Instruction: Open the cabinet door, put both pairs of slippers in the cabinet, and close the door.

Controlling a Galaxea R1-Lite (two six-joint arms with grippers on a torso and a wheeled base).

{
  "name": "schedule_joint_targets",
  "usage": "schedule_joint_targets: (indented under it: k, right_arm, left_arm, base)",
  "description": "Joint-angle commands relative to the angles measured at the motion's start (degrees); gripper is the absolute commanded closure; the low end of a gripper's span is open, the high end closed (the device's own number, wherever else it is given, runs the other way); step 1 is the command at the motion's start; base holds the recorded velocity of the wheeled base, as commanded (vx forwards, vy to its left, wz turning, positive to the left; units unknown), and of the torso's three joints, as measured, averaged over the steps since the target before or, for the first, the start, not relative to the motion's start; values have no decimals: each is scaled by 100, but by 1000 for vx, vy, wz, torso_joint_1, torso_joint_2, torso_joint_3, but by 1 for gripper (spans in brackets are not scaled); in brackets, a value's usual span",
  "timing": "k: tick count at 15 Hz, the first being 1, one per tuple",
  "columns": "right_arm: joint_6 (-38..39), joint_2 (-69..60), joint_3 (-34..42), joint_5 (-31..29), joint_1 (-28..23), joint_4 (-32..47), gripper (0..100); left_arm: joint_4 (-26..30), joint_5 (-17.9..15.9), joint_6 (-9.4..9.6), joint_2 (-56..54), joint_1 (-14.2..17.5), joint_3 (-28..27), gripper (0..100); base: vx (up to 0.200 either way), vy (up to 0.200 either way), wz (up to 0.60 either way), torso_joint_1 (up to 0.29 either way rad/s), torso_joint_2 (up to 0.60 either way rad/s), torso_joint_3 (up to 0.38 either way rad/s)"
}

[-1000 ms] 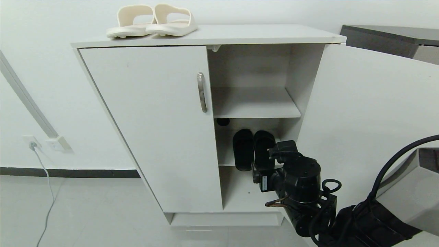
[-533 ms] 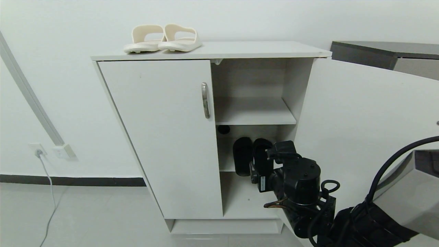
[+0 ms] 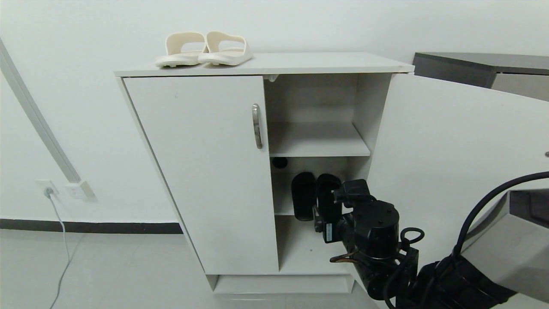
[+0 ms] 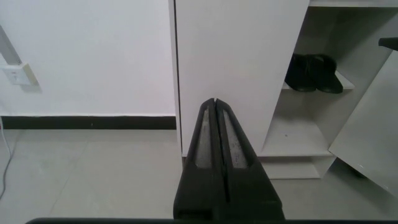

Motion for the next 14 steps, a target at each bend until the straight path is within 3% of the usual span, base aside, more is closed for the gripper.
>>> schedule_joint_targets:
  k: [1,5,14]
  right_arm:
    - [-1,53,2,0,1,-22,0]
    - [-10,53,2,-9,1,-30,0]
    - [-36,53,20,-18,1,-83,0]
  left_arm:
    - [-1,1,-4,7,4,0,100]
    - [-1,1,-4,7,4,0,100]
    - [-1,1,-12,7,4,0,100]
  base:
    - [0,0,0,0,0,0]
    - [0,0,0,0,0,0]
    - [0,200,0,4,3,3]
